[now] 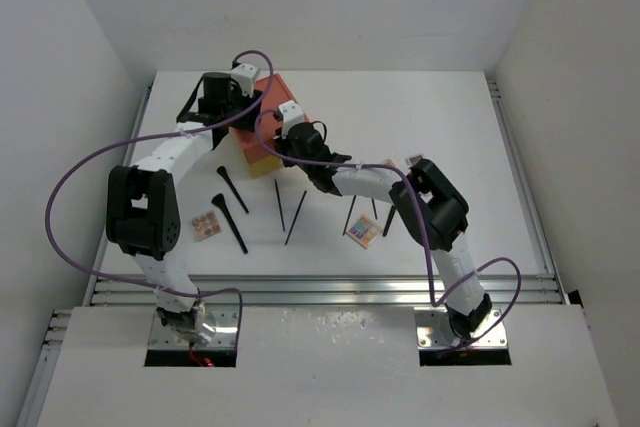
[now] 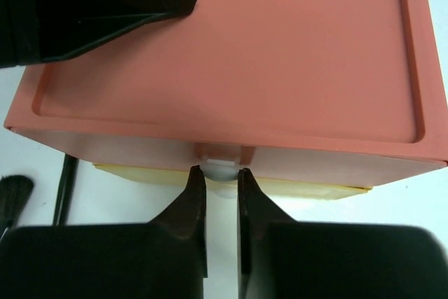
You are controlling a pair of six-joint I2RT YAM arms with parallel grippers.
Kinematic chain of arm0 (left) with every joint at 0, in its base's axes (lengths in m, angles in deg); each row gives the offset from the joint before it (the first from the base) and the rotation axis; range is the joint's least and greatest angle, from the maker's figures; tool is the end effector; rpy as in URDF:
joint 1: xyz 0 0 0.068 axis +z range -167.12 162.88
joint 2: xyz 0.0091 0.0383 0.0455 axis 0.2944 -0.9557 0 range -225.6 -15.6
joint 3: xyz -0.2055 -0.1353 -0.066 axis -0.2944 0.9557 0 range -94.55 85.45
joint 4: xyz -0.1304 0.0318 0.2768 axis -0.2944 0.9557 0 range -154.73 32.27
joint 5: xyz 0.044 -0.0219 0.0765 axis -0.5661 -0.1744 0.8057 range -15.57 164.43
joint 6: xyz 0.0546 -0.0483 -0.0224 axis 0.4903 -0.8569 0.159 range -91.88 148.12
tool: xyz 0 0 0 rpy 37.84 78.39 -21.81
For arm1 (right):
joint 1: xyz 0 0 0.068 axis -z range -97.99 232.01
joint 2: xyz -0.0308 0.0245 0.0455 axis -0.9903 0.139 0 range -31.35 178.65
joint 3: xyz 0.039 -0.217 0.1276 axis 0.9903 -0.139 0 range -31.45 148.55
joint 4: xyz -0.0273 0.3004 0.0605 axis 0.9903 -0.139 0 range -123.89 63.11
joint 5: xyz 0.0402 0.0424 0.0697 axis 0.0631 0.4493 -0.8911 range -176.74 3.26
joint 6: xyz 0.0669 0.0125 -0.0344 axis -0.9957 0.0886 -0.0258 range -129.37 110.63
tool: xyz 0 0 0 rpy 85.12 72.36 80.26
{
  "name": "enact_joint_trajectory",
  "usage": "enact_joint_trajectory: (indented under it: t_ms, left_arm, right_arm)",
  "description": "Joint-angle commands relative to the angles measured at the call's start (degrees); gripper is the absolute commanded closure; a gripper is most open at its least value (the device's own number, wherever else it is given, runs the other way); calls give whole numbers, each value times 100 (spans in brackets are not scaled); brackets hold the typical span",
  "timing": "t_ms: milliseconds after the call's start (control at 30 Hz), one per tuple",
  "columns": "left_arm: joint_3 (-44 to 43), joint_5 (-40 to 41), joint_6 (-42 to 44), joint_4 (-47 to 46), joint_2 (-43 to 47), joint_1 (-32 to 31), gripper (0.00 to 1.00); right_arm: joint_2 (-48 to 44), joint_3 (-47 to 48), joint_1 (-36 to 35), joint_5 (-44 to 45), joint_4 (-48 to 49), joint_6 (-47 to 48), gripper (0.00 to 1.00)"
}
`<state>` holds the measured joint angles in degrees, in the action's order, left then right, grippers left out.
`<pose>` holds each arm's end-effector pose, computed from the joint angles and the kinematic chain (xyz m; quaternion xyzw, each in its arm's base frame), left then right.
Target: Organize the makeup
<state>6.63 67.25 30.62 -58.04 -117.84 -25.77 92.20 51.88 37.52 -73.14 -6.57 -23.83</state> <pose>0.4781 -0.0809 0.2223 0.1151 0.8577 -0.0809 0.4946 0.4010 0.3727 0.1275 -0.1449 0.8028 0.1962 0.5441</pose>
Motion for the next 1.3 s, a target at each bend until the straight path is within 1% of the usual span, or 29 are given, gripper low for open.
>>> enact_joint_trajectory:
  t_ms: [0,33,200,267,300,333,400,467,533,700,733,767,800,867,900,1000,1067,1167,1233,1267]
  left_arm:
    - [140,-73,31,306,11,-23,42]
    - [140,-73,31,306,11,-23,42]
    - [87,-3,-92,358,-42,-23,42]
    - [35,50,-197,411,-94,-23,42]
    - [34,50,-198,411,-95,-23,42]
    - [-18,50,-250,463,-95,-23,42]
    - [-19,50,-311,464,-95,29,42]
    - [-71,103,-312,517,-148,29,42]
    - [-71,155,-312,517,-148,29,42]
    - [-124,156,-312,569,-148,29,41]
    - [-185,156,-312,569,-148,29,41]
    - [-186,156,-312,569,-148,29,41]
    - [-186,156,-312,569,-148,29,41]
    - [-186,156,-312,622,-148,29,41]
    - [-186,156,-312,622,-148,29,41]
    - [-186,156,-312,622,-148,29,41]
    - [-186,156,-312,622,-148,29,41]
    - [-186,103,-364,561,-148,29,41]
    - [-186,103,-365,561,-148,29,41]
    - [-186,103,-365,561,-148,29,41]
  right_arm:
    - [-305,-212,-25,195,702,136,98]
    - [-383,-255,-16,195,754,136,100]
    - [-779,-976,-42,55,948,171,100]
    - [-1182,-1414,-103,-146,983,241,100]
    - [-1184,-1642,-121,-165,966,224,100]
    - [-1453,-1749,-139,-217,965,207,100]
    - [-1702,-2144,-183,-367,861,145,100]
    - [-2026,-2320,-183,-437,746,119,100]
    - [-2281,-2611,-296,-455,448,110,100]
    - [-2449,-3138,-271,-499,456,128,100]
    - [-2467,-3173,-271,-517,456,127,99]
    - [-2476,-3174,-271,-552,447,93,91]
    - [-2458,-3113,-271,-596,447,84,70]
    - [-2414,-2946,-271,-631,395,66,60]
    - [-2310,-2554,-271,-640,168,57,54]
    - [-2054,-2007,-288,-456,-167,-57,45]
    - [-1852,-1707,-288,-255,-204,-241,45]
    - [-1659,-1566,-288,-174,50,-250,44]
    - [-1527,-1461,-288,-122,69,-285,44]
    - [-1361,-1260,-306,-78,43,-294,44]
